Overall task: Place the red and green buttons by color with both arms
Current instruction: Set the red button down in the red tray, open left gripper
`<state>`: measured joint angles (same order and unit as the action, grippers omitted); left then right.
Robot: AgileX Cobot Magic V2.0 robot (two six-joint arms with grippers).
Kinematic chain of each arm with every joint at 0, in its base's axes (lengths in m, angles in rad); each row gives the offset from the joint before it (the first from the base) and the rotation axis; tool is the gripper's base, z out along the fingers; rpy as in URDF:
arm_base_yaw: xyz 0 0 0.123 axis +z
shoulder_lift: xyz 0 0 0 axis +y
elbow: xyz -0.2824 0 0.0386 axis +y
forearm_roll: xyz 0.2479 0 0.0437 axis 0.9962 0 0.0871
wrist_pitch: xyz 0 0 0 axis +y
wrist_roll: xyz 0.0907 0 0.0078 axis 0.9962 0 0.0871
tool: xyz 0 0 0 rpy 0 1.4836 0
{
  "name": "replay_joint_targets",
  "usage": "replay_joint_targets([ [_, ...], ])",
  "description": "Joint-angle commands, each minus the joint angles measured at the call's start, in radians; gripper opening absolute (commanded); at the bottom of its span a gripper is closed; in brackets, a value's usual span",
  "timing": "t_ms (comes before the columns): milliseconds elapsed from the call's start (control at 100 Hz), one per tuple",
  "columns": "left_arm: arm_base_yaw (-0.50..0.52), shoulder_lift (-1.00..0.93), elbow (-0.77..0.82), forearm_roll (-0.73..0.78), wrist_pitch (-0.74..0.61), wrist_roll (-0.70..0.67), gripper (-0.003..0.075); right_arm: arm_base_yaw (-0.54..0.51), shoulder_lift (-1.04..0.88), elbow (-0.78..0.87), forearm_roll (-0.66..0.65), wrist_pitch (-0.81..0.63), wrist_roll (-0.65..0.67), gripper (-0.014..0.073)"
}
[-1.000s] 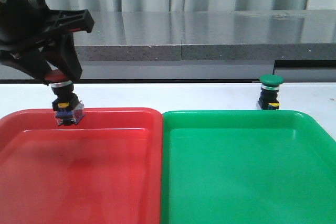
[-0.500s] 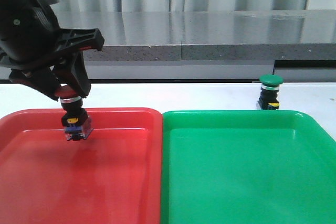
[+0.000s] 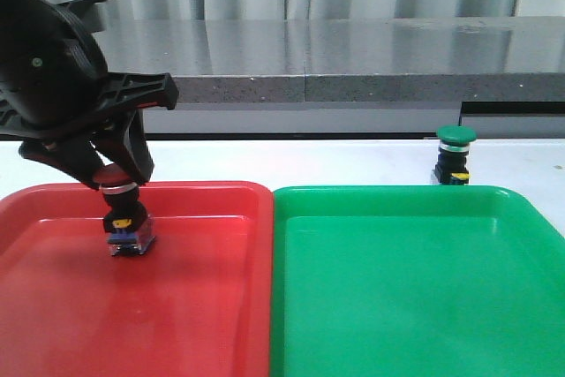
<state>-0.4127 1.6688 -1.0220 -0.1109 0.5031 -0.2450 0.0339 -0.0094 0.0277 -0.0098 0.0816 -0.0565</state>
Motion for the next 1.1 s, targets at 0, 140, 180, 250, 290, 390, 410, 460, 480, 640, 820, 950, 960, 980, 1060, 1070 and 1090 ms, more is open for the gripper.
replay_joint_targets([
  [0, -0.006, -0.038, -0.020, -0.011, -0.038, -0.013, 0.0256, -0.006, -0.022, -0.015, 0.000, -0.089, 0.001, -0.0101],
  [140, -0.006, -0.038, -0.020, -0.011, -0.034, -0.013, 0.0459, -0.006, -0.022, -0.015, 0.000, -0.089, 0.001, -0.0101],
  [180, -0.006, -0.038, -0.020, -0.011, -0.034, -0.013, 0.0505, -0.006, -0.022, -0.015, 0.000, -0.089, 0.001, -0.0101],
  [250, -0.006, -0.038, -0.020, -0.011, -0.029, -0.013, 0.0543, -0.006, -0.022, -0.015, 0.000, -0.089, 0.001, -0.0101],
  [290, -0.006, -0.040, -0.020, -0.011, -0.026, -0.013, 0.0545, -0.006, -0.022, -0.015, 0.000, -0.089, 0.001, -0.0101],
  [390, -0.006, -0.049, -0.020, -0.011, -0.023, -0.013, 0.0545, -0.006, -0.022, -0.015, 0.000, -0.089, 0.001, -0.0101],
  [410, -0.006, -0.054, -0.020, -0.011, -0.025, -0.013, 0.0545, -0.006, -0.022, -0.015, 0.000, -0.089, 0.001, -0.0101],
  [460, -0.006, -0.067, -0.020, -0.007, -0.030, -0.013, 0.0545, -0.006, -0.022, -0.015, 0.000, -0.089, 0.001, -0.0101],
  [480, -0.006, -0.074, -0.020, -0.005, -0.035, -0.013, 0.0545, -0.006, -0.022, -0.015, 0.000, -0.089, 0.001, -0.0101],
  [640, 0.012, -0.143, -0.020, 0.021, -0.079, -0.013, 0.0545, -0.006, -0.022, -0.015, 0.000, -0.089, 0.001, -0.0101],
  [820, 0.086, -0.247, -0.020, 0.040, -0.100, -0.013, 0.0545, -0.006, -0.022, -0.015, 0.000, -0.089, 0.001, -0.0101],
  [950, 0.156, -0.335, -0.011, 0.057, -0.115, -0.013, 0.0545, -0.006, -0.022, -0.015, 0.000, -0.089, 0.001, -0.0101],
  [960, 0.163, -0.340, -0.008, 0.058, -0.117, -0.013, 0.0545, -0.006, -0.022, -0.015, 0.000, -0.089, 0.001, -0.0101],
  [980, 0.172, -0.355, -0.004, 0.061, -0.123, -0.013, 0.0545, -0.006, -0.022, -0.015, 0.000, -0.089, 0.001, -0.0101],
  [1060, 0.203, -0.418, 0.027, 0.079, -0.147, -0.013, 0.0545, -0.006, -0.022, -0.015, 0.000, -0.089, 0.001, -0.0101],
  [1070, 0.205, -0.429, 0.030, 0.081, -0.152, -0.013, 0.0545, -0.006, -0.022, -0.015, 0.000, -0.089, 0.001, -0.0101],
  [1090, 0.212, -0.448, 0.042, 0.083, -0.159, -0.013, 0.0545, -0.006, -0.022, -0.015, 0.000, -0.089, 0.001, -0.0101],
])
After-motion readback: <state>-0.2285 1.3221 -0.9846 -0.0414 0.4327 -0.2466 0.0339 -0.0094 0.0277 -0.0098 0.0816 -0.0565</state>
